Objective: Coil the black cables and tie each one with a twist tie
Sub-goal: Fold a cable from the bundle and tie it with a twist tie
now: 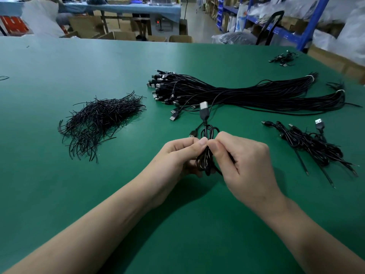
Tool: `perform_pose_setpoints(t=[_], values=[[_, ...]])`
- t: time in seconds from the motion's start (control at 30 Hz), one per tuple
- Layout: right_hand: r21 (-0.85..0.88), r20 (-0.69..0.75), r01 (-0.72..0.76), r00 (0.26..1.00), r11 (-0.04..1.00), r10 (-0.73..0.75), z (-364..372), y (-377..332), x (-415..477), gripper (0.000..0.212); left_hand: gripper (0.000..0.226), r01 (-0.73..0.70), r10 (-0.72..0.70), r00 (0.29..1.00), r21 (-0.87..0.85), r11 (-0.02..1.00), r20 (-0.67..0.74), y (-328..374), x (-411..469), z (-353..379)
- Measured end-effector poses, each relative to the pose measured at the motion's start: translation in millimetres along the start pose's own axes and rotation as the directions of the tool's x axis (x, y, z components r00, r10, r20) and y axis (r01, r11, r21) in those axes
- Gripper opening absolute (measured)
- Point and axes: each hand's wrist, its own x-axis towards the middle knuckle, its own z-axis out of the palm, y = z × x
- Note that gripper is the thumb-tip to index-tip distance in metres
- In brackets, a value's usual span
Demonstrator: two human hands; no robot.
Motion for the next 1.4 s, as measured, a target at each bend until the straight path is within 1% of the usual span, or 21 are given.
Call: perform_pose_setpoints(t=[0.07, 0.1, 0.17, 0.23, 0.27, 0.33, 0.37, 0.43, 0.5, 0.57, 0.7, 0.8, 0.9, 1.0, 1.07, 1.13, 1.2, 1.23, 1.27, 1.33, 1.4], values=[[0.011, 0.017, 0.002, 1.0, 1.0, -0.003, 2, 1, -1, 0.037, 0.025, 0.03, -0.031, 0.999, -0.04, 0.999, -0.015, 0, 0, -1], [0.068, 0.029, -0.052, 0.998, 0.996, 0.05, 4, 1, -2, 0.038, 0.027, 0.02, -0.022, 0.999, -0.044, 0.999, -0.044, -1, 1, -1], [0.252, 0.086, -0.228, 0.973, 0.94, 0.213, 9, 4, -4, 0.042, 0.027, -0.063, 0.061, 0.993, -0.013, 0.998, -0.104, -5, 2, -3], [0.404, 0.173, -0.393, 0.919, 0.826, 0.354, 12, 5, -4, 0.045, 0.025, -0.193, 0.209, 0.973, 0.155, 0.969, -0.099, -8, 1, -5], [0.463, 0.212, -0.458, 0.889, 0.759, 0.406, 13, 5, -4, 0.045, 0.027, -0.256, 0.286, 0.956, 0.299, 0.919, -0.063, -9, 1, -5], [0.567, 0.288, -0.554, 0.827, 0.61, 0.483, 14, 7, -4, 0.041, 0.035, -0.328, 0.397, 0.918, 0.575, 0.75, 0.006, -11, 0, -5], [0.6, 0.322, -0.583, 0.803, 0.548, 0.501, 16, 8, -5, 0.038, 0.036, -0.336, 0.438, 0.899, 0.658, 0.674, 0.011, -11, 0, -5], [0.617, 0.355, -0.601, 0.789, 0.508, 0.501, 17, 9, -7, 0.036, 0.031, -0.333, 0.487, 0.873, 0.713, 0.618, -0.014, -10, -1, -5], [0.603, 0.358, -0.586, 0.805, 0.542, 0.472, 17, 9, -8, 0.038, 0.021, -0.323, 0.506, 0.861, 0.71, 0.626, -0.053, -8, 0, -5], [0.558, 0.325, -0.556, 0.829, 0.616, 0.455, 15, 7, -7, 0.035, 0.014, -0.295, 0.484, 0.869, 0.682, 0.669, -0.099, -7, 1, -5], [0.372, 0.141, -0.37, 0.929, 0.851, 0.342, 9, -1, -5, 0.039, 0.031, -0.242, 0.342, 0.934, 0.518, 0.82, -0.107, -7, 1, -2], [0.237, 0.073, -0.243, 0.97, 0.941, 0.232, 4, -1, -5, 0.043, 0.04, -0.189, 0.227, 0.971, 0.349, 0.918, -0.072, -2, 0, -1], [0.122, 0.044, -0.134, 0.991, 0.983, 0.13, -1, -1, -2, 0.041, 0.044, -0.04, 0.044, 0.999, 0.177, 0.983, -0.019, 0, -1, -3], [0.075, 0.041, -0.061, 0.997, 0.995, 0.058, -1, -2, -1, 0.04, 0.059, 0.099, -0.1, 0.995, 0.042, 0.994, 0.025, 1, -1, -5], [0.106, 0.044, -0.091, 0.995, 0.99, 0.087, 2, -2, -2, 0.041, 0.044, 0.103, -0.103, 0.994, -0.006, 0.995, 0.021, 2, -1, -4], [0.253, 0.068, -0.237, 0.971, 0.938, 0.227, 6, 0, -3, 0.043, 0.023, 0.027, -0.027, 0.999, -0.028, 0.999, -0.023, 1, 0, -1], [0.412, 0.122, -0.394, 0.917, 0.822, 0.379, 8, 4, -2, 0.046, 0.009, -0.118, 0.129, 0.986, 0.102, 0.988, -0.108, -1, 1, -1], [0.47, 0.156, -0.457, 0.885, 0.755, 0.438, 9, 5, -2, 0.047, 0.018, -0.19, 0.223, 0.967, 0.234, 0.954, -0.124, -3, 0, -2], [0.517, 0.203, -0.513, 0.851, 0.685, 0.485, 9, 6, -2, 0.048, 0.03, -0.253, 0.315, 0.944, 0.391, 0.885, -0.102, -5, -1, -3], [0.567, 0.307, -0.6, 0.79, 0.564, 0.531, 12, 8, -3, 0.048, 0.043, -0.314, 0.442, 0.897, 0.668, 0.674, -0.025, -7, -1, -3], [0.568, 0.374, -0.642, 0.759, 0.516, 0.533, 15, 7, -6, 0.052, 0.037, -0.316, 0.517, 0.856, 0.779, 0.542, -0.013, -7, -2, -3]])
